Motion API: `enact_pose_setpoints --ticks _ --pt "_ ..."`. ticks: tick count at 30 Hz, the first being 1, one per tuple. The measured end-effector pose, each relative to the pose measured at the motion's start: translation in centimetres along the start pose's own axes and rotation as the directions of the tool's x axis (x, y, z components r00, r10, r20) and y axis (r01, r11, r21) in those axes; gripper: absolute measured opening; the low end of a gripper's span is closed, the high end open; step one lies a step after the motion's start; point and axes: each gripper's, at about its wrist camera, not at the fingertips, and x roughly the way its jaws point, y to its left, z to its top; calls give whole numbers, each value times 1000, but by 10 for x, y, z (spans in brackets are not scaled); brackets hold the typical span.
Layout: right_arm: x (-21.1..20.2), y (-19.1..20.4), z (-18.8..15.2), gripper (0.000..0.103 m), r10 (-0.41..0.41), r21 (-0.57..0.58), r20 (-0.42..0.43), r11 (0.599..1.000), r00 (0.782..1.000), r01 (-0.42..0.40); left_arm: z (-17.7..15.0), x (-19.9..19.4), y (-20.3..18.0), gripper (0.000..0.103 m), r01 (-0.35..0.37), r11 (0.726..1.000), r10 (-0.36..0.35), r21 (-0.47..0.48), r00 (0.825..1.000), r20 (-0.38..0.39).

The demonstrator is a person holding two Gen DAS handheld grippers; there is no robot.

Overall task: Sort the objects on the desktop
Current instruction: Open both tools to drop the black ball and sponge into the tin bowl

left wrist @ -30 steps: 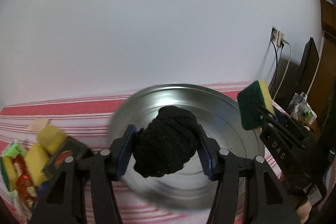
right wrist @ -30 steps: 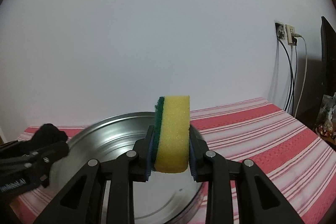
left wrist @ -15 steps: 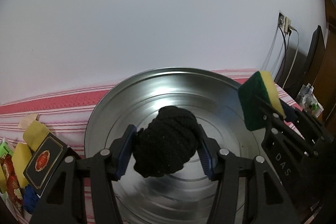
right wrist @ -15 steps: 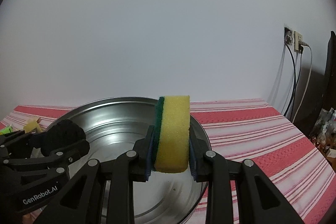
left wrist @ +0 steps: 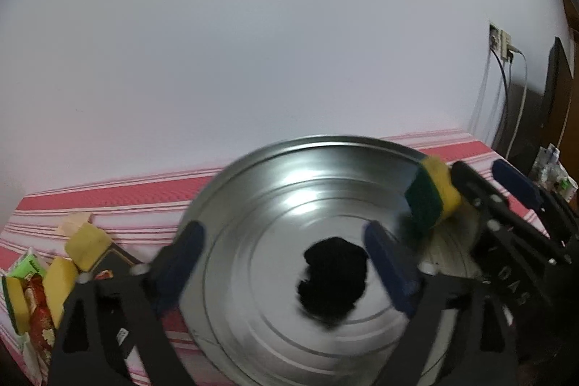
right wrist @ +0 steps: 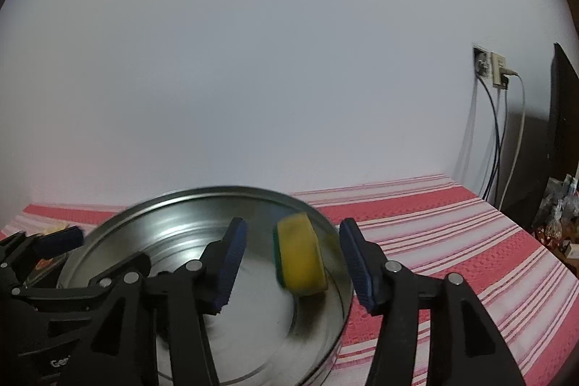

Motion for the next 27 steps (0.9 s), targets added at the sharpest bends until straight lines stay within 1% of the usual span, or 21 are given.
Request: enact_pose_setpoints --ticks 1,2,4,5,7,9,11,15,19,22,27 --pt "-3 -2 1 56 -6 12 15 1000 1000 6 0 -2 2 102 -3 1000 3 -5 1000 11" --pt "-6 -2 2 56 -9 23 30 1000 999 9 0 -5 4 102 -4 1000 5 -8 1000 26" --pt "-17 -7 4 57 -15 59 88 998 996 10 1 -10 5 102 -11 1000 11 3 999 47" --pt "-22 -8 5 60 -22 74 118 997 993 14 1 -12 6 102 -22 1000 22 11 998 57" --pt "-34 -8 5 82 -42 102 179 994 983 24 0 -20 7 102 -66 997 61 37 993 105" --pt "-44 -8 3 85 -65 130 248 991 967 34 -1 -25 8 102 -103 993 94 53 985 146" --pt "-50 -7 2 86 -57 133 290 991 955 18 -2 -31 10 103 -126 990 114 59 978 174" --pt "-50 1 1 86 -56 121 282 992 958 22 -6 -31 16 103 -132 990 123 46 979 160" --pt "-55 3 0 86 -61 135 283 991 957 23 -12 -30 31 103 -152 988 147 21 978 147" --pt "-59 -4 -6 86 -60 145 276 989 959 20 -16 -31 43 103 -159 987 157 -1 977 145" --pt "-70 -7 -16 86 -64 141 267 990 961 27 -24 -37 58 103 -171 985 171 -11 976 132"
